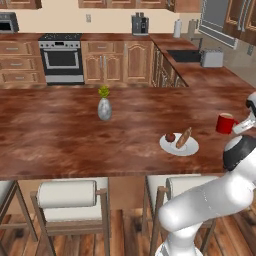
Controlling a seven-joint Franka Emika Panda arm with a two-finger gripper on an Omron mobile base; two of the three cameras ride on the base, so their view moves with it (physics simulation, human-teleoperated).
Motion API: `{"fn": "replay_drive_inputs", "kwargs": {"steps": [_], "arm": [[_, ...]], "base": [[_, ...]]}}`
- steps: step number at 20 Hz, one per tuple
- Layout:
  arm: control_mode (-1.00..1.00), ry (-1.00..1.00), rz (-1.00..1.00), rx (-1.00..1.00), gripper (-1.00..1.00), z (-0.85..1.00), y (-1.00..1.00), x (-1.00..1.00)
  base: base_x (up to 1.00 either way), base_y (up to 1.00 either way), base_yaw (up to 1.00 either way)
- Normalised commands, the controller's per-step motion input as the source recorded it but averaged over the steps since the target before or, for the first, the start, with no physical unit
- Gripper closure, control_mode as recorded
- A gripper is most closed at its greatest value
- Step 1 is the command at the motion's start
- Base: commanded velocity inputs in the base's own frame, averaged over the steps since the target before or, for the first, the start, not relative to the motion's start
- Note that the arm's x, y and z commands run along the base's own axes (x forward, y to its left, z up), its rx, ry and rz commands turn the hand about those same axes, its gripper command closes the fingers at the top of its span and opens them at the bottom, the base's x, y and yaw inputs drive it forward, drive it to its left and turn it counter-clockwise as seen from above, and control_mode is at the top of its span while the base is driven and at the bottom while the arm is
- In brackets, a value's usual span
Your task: Pick up the brewed coffee from the coffee machine and place it next to the breakfast plate on the dining counter.
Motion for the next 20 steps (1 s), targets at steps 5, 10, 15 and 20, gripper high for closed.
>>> {"fn": "replay_drive_inputs", "kwargs": {"steps": [5,10,15,20], "arm": [[-1.0,0.0,-0.02,-0.05,1.0,-0.28,-0.04,0.41],[-1.0,0.0,0.0,-0.08,1.0,-0.41,0.0,0.29],[-1.0,0.0,0.0,-0.02,1.0,-0.4,0.0,0.1],[-1.0,0.0,0.0,-0.03,1.0,-0.3,0.0,0.01]], "base": [[0.0,0.0,0.0],[0.0,0.0,0.0],[0.0,0.0,0.0],[0.0,0.0,0.0]]}}
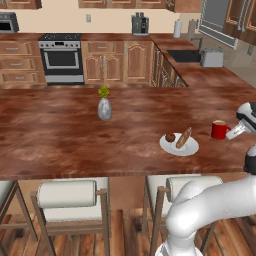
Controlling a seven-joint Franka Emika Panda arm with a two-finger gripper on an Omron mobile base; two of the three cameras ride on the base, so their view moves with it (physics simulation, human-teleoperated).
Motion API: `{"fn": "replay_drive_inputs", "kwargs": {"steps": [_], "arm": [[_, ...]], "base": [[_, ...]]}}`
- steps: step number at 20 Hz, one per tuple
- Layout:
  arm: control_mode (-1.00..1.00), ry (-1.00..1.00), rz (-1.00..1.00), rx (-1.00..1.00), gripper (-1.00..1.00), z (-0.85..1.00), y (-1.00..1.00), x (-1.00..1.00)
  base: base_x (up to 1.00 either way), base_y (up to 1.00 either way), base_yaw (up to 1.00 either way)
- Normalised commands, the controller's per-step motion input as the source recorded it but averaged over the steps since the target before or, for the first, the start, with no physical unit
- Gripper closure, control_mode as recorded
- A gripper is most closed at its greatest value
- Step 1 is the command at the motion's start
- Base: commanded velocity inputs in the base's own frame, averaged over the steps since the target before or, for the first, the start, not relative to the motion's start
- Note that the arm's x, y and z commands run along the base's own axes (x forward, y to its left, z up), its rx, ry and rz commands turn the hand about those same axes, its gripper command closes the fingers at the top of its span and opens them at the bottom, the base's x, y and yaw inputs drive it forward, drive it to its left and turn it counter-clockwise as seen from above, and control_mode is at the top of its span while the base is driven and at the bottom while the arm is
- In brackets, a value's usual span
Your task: Pick up the brewed coffee from the coffee machine and place it next to the breakfast plate on the dining counter.
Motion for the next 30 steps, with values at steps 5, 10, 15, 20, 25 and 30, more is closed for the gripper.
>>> {"fn": "replay_drive_inputs", "kwargs": {"steps": [5,10,15,20,25,30], "arm": [[-1.0,0.0,0.0,-0.07,1.0,-0.28,0.09,0.02],[-1.0,0.0,0.0,-0.11,1.0,-0.27,0.24,0.0],[-1.0,0.0,0.0,-0.11,1.0,-0.3,0.22,0.04],[-1.0,0.03,0.0,-0.03,1.0,-0.34,0.03,0.41],[-1.0,0.03,0.0,0.0,1.0,-0.45,-0.02,0.66],[-1.0,0.0,0.0,0.0,1.0,-0.44,-0.19,0.61]], "base": [[0.0,0.0,0.0],[0.0,0.0,0.0],[0.0,0.0,0.0],[0.0,0.0,0.0],[0.0,0.0,0.0],[0.0,0.0,0.0]]}}
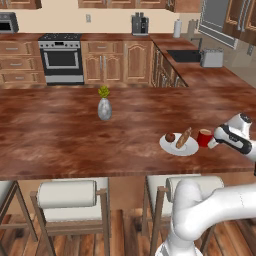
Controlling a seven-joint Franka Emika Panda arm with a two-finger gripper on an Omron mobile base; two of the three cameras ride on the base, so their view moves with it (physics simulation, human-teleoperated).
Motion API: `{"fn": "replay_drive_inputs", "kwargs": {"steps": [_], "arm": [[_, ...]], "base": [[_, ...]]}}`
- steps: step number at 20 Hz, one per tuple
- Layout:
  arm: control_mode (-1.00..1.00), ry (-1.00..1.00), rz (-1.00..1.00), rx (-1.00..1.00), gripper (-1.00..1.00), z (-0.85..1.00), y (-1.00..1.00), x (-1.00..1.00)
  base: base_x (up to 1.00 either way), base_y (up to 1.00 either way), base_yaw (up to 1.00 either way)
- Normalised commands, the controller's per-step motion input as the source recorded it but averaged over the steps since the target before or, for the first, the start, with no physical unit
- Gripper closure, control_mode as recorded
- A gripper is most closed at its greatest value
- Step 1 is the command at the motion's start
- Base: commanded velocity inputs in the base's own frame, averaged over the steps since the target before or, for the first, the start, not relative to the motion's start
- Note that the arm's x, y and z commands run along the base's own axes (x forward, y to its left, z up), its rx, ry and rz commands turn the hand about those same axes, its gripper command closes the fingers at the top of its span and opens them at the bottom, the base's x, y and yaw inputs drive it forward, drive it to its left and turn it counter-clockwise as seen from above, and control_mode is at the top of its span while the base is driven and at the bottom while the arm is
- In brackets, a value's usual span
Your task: Pick up the brewed coffee from the coffee machine and place it next to the breakfast plate on the dining counter.
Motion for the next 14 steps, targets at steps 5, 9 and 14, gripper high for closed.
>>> {"fn": "replay_drive_inputs", "kwargs": {"steps": [5,9,14], "arm": [[-1.0,0.0,0.0,0.0,-1.0,-0.08,-0.07,0.09],[-1.0,-0.05,0.0,-0.09,-1.0,0.14,0.12,-0.29],[-1.0,-0.13,0.0,-0.17,-1.0,0.17,0.25,-0.45]], "base": [[0.0,0.0,0.0],[0.0,0.0,0.0],[0.0,0.0,0.0]]}}
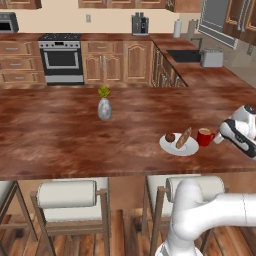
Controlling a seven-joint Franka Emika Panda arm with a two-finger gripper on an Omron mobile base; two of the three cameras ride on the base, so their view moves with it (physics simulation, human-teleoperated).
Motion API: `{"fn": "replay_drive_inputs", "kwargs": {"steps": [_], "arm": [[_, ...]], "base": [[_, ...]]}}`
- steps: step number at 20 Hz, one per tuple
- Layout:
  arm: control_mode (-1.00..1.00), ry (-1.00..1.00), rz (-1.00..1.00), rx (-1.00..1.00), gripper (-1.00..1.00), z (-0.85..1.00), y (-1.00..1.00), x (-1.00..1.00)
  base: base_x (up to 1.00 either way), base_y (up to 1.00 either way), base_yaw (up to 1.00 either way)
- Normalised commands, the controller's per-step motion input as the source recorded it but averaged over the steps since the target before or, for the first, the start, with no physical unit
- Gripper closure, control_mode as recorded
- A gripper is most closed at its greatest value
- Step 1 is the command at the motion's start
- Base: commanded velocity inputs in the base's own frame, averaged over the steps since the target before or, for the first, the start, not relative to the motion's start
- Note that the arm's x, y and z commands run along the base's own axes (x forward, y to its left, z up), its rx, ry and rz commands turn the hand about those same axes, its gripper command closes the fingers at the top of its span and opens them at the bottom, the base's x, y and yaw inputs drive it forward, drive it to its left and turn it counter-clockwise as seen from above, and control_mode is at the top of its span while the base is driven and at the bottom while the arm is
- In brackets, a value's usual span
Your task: Pick up the brewed coffee from the coffee machine and place it next to the breakfast plate on the dining counter.
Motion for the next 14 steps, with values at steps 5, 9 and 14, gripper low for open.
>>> {"fn": "replay_drive_inputs", "kwargs": {"steps": [5,9,14], "arm": [[-1.0,-0.13,0.0,-0.14,-1.0,0.45,0.09,-0.96],[-1.0,-0.14,0.0,-0.1,-1.0,0.81,0.02,-0.91],[-1.0,-0.08,0.0,-0.1,-1.0,1.0,0.16,-0.41]], "base": [[0.0,0.0,0.0],[0.0,0.0,0.0],[0.0,0.0,0.0]]}}
